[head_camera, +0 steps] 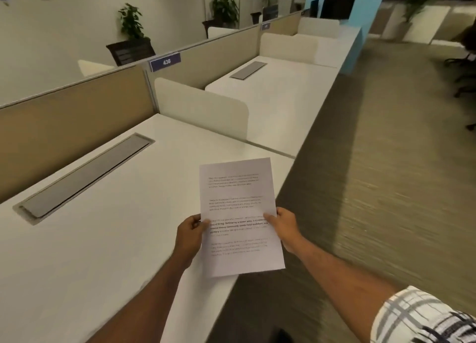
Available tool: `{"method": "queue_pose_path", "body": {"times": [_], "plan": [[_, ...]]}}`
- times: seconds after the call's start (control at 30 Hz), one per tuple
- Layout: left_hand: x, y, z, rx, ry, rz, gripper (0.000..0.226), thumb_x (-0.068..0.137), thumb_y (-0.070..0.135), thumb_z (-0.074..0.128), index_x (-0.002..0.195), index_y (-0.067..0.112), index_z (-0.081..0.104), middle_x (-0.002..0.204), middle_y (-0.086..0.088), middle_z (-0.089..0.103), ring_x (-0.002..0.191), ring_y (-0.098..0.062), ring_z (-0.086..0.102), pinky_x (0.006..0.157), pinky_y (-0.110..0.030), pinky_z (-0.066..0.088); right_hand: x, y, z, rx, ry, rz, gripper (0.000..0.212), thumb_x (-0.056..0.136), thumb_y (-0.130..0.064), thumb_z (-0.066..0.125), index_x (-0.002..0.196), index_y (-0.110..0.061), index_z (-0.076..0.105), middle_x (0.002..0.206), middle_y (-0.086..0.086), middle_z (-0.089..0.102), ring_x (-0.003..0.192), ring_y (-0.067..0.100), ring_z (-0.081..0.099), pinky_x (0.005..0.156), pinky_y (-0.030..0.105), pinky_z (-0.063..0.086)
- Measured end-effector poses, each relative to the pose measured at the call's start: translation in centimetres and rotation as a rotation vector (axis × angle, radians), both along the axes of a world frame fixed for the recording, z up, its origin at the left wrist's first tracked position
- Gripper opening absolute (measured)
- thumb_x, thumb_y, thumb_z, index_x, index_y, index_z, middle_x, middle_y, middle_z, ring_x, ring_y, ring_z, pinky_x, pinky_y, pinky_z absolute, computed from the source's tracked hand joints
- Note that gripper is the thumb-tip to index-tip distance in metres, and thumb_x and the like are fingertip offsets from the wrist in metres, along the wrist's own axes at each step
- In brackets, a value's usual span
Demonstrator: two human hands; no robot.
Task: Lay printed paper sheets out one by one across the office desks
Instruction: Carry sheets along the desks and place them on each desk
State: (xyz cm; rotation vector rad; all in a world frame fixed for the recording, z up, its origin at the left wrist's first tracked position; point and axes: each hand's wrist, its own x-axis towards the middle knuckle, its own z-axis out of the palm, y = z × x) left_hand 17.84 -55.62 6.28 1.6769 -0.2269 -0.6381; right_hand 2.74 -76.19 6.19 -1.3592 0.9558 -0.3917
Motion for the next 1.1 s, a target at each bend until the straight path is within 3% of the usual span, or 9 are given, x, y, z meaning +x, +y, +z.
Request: {"method": "queue_pose_path", "body": {"times": [0.23,0.4,0.57,0.73,0.9,1.1], "plan": [[-1.4,-17.0,0.7,0.039,-0.075,-0.117,0.012,0.096,0.015,0.059,0.105,0.018,0.066,0.103,-0.003,0.072,0.095,-0.021,0.069,0.088,-0.043,0.057,-4.3,-14.6,0.3,0.037,-0.032,-0.131,0.009,0.091,-0.011,0.065,0.1,-0.009,0.064,0.101,0.011,0.074,0.086,0.028,0.074,0.077,0.047,0.061],[-2.5,-27.7,2.0,0.03,-0.094,-0.139,0.015,0.097,0.015,0.057,0.109,0.012,0.066,0.102,-0.003,0.071,0.09,-0.018,0.068,0.072,-0.029,0.053,-6.8,-23.5,1.7,0.037,-0.068,-0.197,0.01,0.09,-0.013,0.068,0.096,-0.006,0.063,0.096,0.01,0.074,0.081,0.023,0.074,0.067,0.037,0.06],[-2.0,-36.3,2.4,0.042,-0.099,-0.208,0.019,0.097,0.018,0.056,0.111,0.01,0.066,0.103,-0.004,0.071,0.092,-0.022,0.069,0.077,-0.039,0.057,-7.0,-31.0,2.5,0.034,-0.095,-0.255,0.009,0.091,-0.015,0.067,0.092,-0.007,0.062,0.096,0.012,0.074,0.081,0.024,0.073,0.066,0.035,0.059],[0.6,-44.7,2.0,0.019,-0.066,-0.24,0.015,0.096,0.016,0.058,0.107,0.01,0.067,0.102,-0.007,0.072,0.093,-0.025,0.069,0.082,-0.042,0.057,-5.0,-38.3,2.2,0.027,-0.091,-0.317,0.008,0.092,-0.014,0.065,0.09,-0.008,0.062,0.094,0.012,0.074,0.078,0.023,0.073,0.061,0.032,0.057],[4.8,-54.2,1.4,0.002,-0.086,-0.261,0.018,0.097,0.019,0.056,0.111,0.012,0.065,0.104,-0.003,0.07,0.093,-0.022,0.067,0.07,-0.033,0.054,-1.2,-46.5,2.2,0.011,-0.075,-0.346,0.009,0.093,-0.014,0.065,0.089,-0.007,0.06,0.097,0.014,0.072,0.079,0.022,0.07,0.061,0.029,0.057],[10.5,-63.7,2.6,-0.016,-0.025,-0.242,0.015,0.098,0.017,0.055,0.107,0.014,0.066,0.103,-0.001,0.07,0.092,-0.022,0.067,0.081,-0.04,0.054,4.3,-56.3,3.7,-0.01,-0.032,-0.32,0.012,0.092,-0.015,0.066,0.09,-0.004,0.062,0.094,0.013,0.073,0.078,0.021,0.07,0.06,0.029,0.056]]}}
